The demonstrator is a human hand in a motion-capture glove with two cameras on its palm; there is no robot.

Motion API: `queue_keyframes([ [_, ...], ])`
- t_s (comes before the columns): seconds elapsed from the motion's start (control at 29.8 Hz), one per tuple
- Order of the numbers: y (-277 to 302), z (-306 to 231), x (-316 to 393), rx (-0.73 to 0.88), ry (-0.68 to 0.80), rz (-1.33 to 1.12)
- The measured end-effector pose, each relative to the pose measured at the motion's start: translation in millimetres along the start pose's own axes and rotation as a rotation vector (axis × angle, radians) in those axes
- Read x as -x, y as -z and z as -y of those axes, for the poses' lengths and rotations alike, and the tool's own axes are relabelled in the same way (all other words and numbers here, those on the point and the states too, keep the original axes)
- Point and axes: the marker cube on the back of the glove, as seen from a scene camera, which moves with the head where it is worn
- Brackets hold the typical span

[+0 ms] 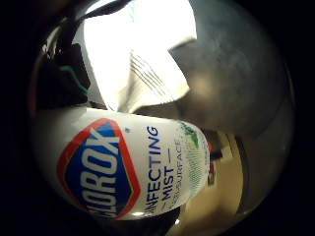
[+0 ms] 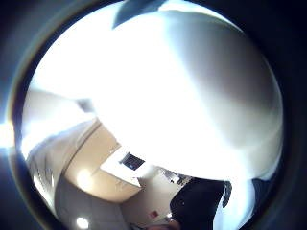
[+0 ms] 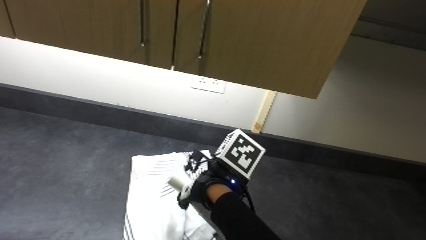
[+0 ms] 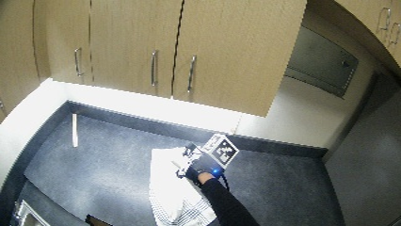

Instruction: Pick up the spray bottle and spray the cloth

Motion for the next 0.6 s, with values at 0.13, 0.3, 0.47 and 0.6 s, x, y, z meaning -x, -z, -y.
queue_keyframes([
  [0.13,-12.3,14.9,-22.7,0.125,-0.196,-0.08],
  [0.3,-20.4,29.4,-45.3,0.162,-0.281,-0.119],
  [0.47,-21.9,31.5,-50.0,0.165,-0.294,-0.099],
  [0.6,-20.4,25.9,-44.1,0.141,-0.22,-0.069],
])
